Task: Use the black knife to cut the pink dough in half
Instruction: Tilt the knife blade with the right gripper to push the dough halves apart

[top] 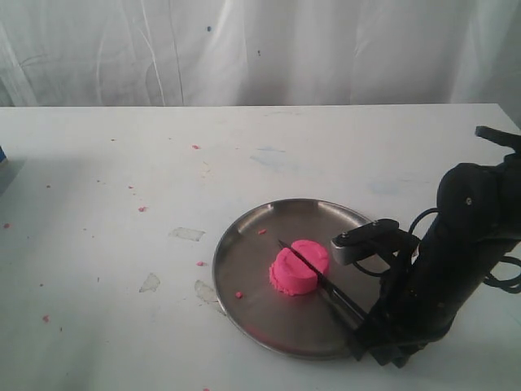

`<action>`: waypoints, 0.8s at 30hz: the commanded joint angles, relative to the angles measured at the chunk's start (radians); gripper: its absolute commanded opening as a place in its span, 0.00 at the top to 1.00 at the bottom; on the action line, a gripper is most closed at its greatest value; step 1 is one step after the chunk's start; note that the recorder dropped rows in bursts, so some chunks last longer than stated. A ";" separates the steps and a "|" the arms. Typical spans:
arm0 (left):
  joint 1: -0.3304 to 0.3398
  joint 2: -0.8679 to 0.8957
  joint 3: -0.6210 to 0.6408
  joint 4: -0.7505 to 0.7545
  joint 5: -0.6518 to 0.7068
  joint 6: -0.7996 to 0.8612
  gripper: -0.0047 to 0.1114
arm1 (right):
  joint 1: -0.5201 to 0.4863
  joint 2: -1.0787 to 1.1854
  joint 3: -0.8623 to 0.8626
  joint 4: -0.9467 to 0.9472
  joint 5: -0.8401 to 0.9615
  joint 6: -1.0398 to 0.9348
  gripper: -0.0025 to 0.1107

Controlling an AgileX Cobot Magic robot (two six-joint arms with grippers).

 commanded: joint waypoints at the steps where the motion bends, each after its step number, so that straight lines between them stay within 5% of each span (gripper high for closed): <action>1: -0.006 -0.004 0.004 -0.023 0.003 -0.008 0.96 | -0.002 0.002 0.000 -0.061 -0.029 0.069 0.98; 24: -0.006 -0.004 0.004 -0.023 0.003 -0.008 0.96 | -0.002 0.002 -0.002 -0.092 -0.039 0.138 0.98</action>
